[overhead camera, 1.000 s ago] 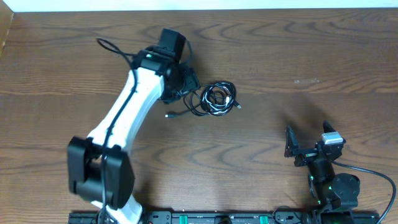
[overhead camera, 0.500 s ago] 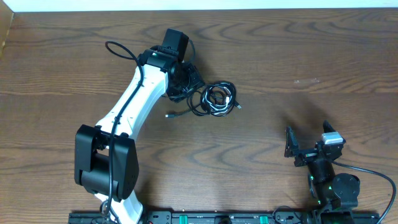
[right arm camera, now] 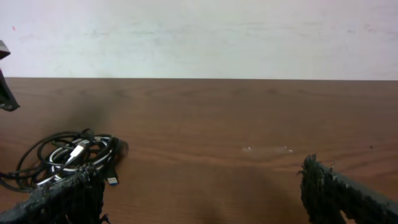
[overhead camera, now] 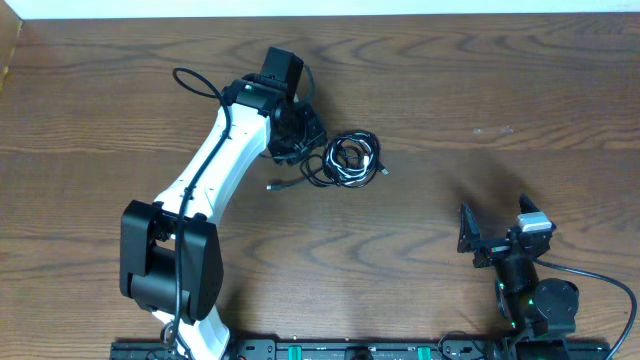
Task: Untangle cables
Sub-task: 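Move the left gripper over the tangled black-white cable bundle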
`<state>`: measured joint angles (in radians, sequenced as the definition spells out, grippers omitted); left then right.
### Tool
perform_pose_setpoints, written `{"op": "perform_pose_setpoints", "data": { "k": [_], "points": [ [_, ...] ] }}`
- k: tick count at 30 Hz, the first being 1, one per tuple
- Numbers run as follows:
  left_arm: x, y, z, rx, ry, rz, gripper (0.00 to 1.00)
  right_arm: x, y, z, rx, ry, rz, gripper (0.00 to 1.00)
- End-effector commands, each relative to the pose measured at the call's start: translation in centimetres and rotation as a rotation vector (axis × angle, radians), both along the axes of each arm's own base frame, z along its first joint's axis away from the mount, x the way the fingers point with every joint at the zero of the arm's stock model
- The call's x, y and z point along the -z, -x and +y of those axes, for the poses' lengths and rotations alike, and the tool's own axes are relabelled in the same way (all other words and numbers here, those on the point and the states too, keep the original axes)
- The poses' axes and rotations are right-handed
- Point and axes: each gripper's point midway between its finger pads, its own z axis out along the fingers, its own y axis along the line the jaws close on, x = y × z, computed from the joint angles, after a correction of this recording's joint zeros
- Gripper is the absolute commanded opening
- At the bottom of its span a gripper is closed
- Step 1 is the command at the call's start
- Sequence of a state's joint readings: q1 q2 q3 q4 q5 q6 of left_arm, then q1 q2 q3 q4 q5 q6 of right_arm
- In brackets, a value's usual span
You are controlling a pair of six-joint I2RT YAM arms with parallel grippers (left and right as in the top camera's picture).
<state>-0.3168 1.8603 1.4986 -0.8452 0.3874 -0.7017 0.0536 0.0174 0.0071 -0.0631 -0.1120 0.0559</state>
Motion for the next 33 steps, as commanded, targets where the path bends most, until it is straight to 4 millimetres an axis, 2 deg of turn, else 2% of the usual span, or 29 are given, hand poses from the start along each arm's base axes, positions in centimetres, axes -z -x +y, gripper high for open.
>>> {"op": "perform_pose_setpoints", "data": {
  "k": [1,6,11,13,17,23,31,32,33],
  "points": [
    [0.1,-0.4,0.9,0.146,-0.023,-0.059,0.54,0.1,0.0,-0.2,0.011,0.001,0.002,0.99],
    [0.0,-1.5,3.2,0.252,-0.052,-0.135,0.63,0.1,0.0,-0.2,0.011,0.001,0.002,0.99],
    [-0.2,-2.8,5.2,0.317,-0.07,-0.21,0.65,0.1,0.0,-0.2,0.011,0.001,0.002,0.99],
    [-0.5,-2.8,5.1,0.328,-0.034,-0.217,0.65,0.1,0.0,-0.2,0.011,0.001,0.002,0.99],
    [-1.8,-2.1,2.9,0.337,0.143,-0.211,0.65,0.1,0.0,-0.2,0.011,0.0,0.002,0.99],
    [-1.6,-0.9,3.0,0.097,0.191,-0.023,0.66,0.1,0.0,-0.2,0.016,-0.064,0.013,0.99],
    [-1.3,0.4,3.2,-0.07,0.205,0.128,0.66,0.1,0.0,-0.2,0.017,-0.077,0.015,0.99],
    [-1.3,0.5,3.2,-0.085,0.206,0.139,0.67,0.1,0.0,-0.2,0.017,-0.077,0.015,0.99],
    [-1.3,0.5,3.2,-0.104,0.208,0.151,0.73,0.1,0.0,-0.2,0.017,-0.077,0.015,0.99]
  ]
}}
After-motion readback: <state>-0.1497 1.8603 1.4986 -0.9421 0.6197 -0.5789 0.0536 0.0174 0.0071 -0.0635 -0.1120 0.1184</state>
